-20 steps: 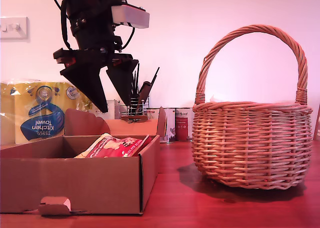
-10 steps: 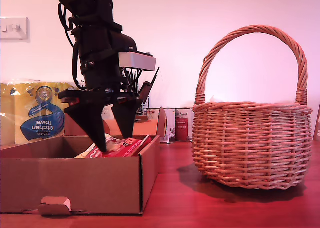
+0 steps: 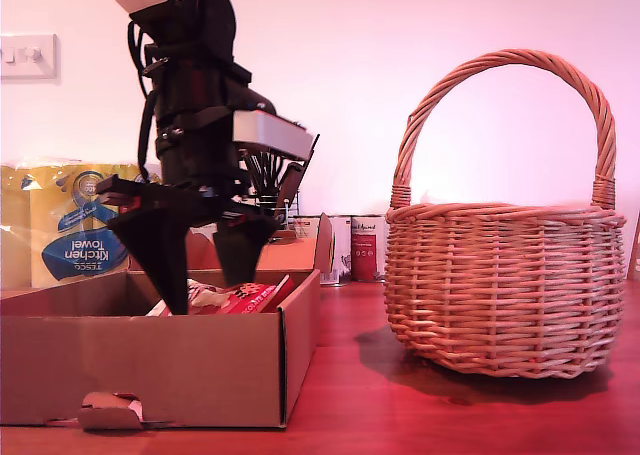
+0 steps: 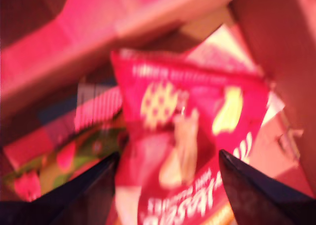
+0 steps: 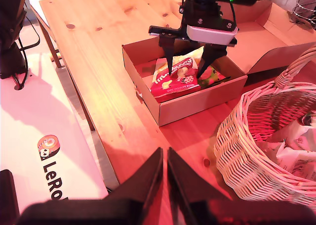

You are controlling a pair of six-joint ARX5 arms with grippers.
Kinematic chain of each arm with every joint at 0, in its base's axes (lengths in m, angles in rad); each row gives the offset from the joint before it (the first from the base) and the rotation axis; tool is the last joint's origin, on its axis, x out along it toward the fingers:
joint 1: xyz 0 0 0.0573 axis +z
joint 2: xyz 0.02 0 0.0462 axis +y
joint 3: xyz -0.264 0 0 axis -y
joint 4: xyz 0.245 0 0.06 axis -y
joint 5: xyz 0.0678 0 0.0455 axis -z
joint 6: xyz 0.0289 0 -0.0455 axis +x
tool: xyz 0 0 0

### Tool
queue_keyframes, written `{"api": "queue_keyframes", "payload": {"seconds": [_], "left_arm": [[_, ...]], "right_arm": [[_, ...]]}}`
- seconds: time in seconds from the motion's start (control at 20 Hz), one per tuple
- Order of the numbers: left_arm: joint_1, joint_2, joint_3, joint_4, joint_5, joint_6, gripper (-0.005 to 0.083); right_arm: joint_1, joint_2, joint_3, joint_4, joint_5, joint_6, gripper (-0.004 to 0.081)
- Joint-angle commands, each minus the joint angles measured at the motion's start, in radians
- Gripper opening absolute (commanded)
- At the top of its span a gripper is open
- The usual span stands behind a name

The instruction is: Move the bags of Easter eggs from the cardboard box on the left into the woven basket on the right side.

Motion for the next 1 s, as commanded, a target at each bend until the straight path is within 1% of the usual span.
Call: {"api": "queue_keyframes", "payload": {"seconds": [0.0, 0.1, 0.3, 0.45, 0.6, 0.7, 0.8, 0.95], "left_arm": [[-0.002, 0.04, -0.022, -0.003, 0.008, -0.011, 0.0566], [-0.002, 0.05, -0.026, -0.005, 0.007, -0.011, 0.0549], [-0.002, 0.05, -0.045, -0.01, -0.003, -0.023, 0.0441], [0.002, 0.05, -0.067, -0.007, -0.013, -0.04, 0.0317], [0.001, 0.05, -0.072, 0.001, -0.012, -0.04, 0.0168], [0.001, 0.05, -0.072, -0.002, -0.012, -0.048, 0.0105], [-0.005, 0.05, -0.072, -0.002, -0.012, -0.066, 0.0067], [-0.018, 0.047, -0.063, -0.016, -0.013, -0.067, 0.0048]], "right_arm": [[0.004, -0.004, 0.005, 0.004, -0.006, -0.007, -0.0013], [0.004, -0.004, 0.005, 0.004, -0.006, -0.007, -0.0013], [0.004, -0.004, 0.005, 0.004, -0.006, -0.007, -0.0013], [0.004, -0.004, 0.005, 0.004, -0.006, -0.007, -0.0013], [0.004, -0.004, 0.005, 0.005, -0.006, -0.016, -0.0013], [0.004, -0.004, 0.005, 0.008, -0.006, -0.018, -0.0013], [0.004, -0.004, 0.005, 0.011, -0.006, -0.018, -0.0013], [0.004, -0.004, 0.005, 0.011, 0.006, -0.019, -0.0013]]}}
